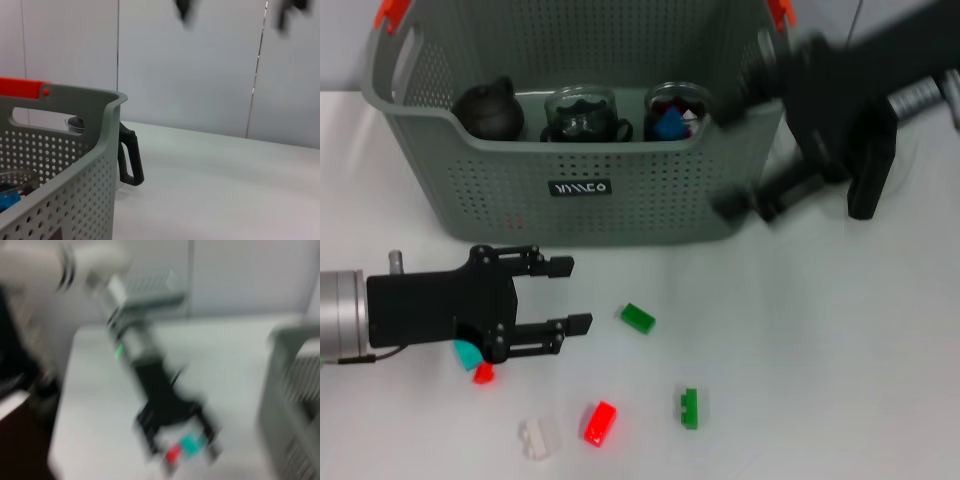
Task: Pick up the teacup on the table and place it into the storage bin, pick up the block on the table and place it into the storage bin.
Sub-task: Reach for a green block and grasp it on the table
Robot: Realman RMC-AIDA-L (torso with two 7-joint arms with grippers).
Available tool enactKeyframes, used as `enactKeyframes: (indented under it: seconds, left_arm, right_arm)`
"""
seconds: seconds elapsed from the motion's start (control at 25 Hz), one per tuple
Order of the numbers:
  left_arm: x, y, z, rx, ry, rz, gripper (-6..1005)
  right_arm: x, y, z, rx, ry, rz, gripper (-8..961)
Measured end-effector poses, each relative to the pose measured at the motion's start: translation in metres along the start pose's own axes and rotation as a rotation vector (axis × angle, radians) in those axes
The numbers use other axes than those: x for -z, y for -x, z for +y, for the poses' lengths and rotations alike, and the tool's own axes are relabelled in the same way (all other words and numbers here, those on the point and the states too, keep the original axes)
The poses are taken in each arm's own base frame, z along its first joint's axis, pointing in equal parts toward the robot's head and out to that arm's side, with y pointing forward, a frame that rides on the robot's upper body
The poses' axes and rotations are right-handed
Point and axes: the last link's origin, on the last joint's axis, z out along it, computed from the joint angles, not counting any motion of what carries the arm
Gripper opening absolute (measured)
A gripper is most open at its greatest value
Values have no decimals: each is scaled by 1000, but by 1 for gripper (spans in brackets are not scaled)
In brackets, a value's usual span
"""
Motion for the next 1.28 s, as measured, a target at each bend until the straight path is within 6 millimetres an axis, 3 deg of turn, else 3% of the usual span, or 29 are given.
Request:
enactKeyframes:
  seconds: [0.12, 0.28, 0.48, 0.64, 1.08, 1.28]
  left_arm:
    - [0, 0, 0, -1, 0, -1, 675]
    - [0, -1, -1, -2, 0, 1, 675]
    - [-1, -2, -1, -3, 1, 3, 675]
    - [0, -1, 0, -1, -1, 3, 675]
    - [1, 4, 3, 12, -5, 4, 675]
    - [1, 5, 5, 12, -5, 5, 675]
  right_arm:
    - [-10, -25, 9, -36, 72, 125, 935]
    - [-42, -46, 15, -72, 135, 273, 934]
    - [-99, -61, 19, -58, 165, 461, 926]
    - [-132, -67, 24, -9, 130, 546, 923]
    - [-181, -72, 45, 125, 82, 603, 928]
    - [-191, -79, 46, 133, 67, 622, 928]
